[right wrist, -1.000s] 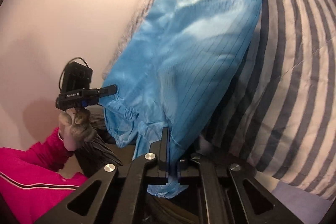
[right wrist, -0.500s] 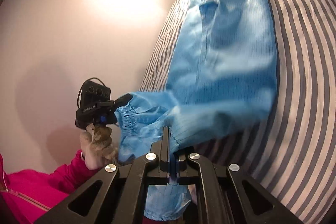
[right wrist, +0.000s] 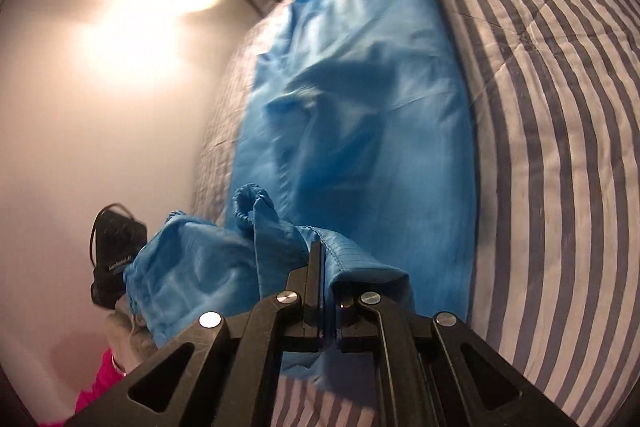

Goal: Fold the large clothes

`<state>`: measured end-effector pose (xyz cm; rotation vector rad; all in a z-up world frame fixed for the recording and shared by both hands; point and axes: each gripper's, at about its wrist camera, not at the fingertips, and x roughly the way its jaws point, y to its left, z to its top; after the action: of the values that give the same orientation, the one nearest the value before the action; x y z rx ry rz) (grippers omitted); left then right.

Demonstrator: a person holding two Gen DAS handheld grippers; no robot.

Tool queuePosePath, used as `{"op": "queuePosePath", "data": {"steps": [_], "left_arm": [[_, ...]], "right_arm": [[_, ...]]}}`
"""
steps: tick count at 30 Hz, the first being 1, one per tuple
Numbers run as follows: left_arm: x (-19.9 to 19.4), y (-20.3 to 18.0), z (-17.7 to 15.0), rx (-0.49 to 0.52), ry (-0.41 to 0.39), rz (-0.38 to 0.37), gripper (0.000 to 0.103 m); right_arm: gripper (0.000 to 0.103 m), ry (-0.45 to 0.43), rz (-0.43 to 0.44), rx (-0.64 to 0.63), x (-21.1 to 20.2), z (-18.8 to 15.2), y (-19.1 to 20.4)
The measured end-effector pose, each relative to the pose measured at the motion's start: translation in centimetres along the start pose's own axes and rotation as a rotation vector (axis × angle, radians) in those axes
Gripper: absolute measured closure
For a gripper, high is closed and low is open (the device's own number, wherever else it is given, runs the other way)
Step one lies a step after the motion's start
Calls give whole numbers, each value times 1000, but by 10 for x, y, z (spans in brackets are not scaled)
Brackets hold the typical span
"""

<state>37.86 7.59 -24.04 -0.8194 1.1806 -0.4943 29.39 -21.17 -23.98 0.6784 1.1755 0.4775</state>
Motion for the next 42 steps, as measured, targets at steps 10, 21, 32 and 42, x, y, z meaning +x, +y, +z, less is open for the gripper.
{"op": "queuePosePath", "data": {"steps": [10,21,32,42], "left_arm": [[15,14,18,-40,17,38,93],[-12,-19,39,7,-68,5,46],[-7,-32,20,256,-45,138,64],[60,-30,24,414,5,288,67]], "right_arm": [[94,-5,33,96,6,20,-22],[28,-120,119,184,-55,21,-52],[61,-82,-73,-178,-58,-6,-5],[62,-116,-246,-413,-10,-14,25]]}}
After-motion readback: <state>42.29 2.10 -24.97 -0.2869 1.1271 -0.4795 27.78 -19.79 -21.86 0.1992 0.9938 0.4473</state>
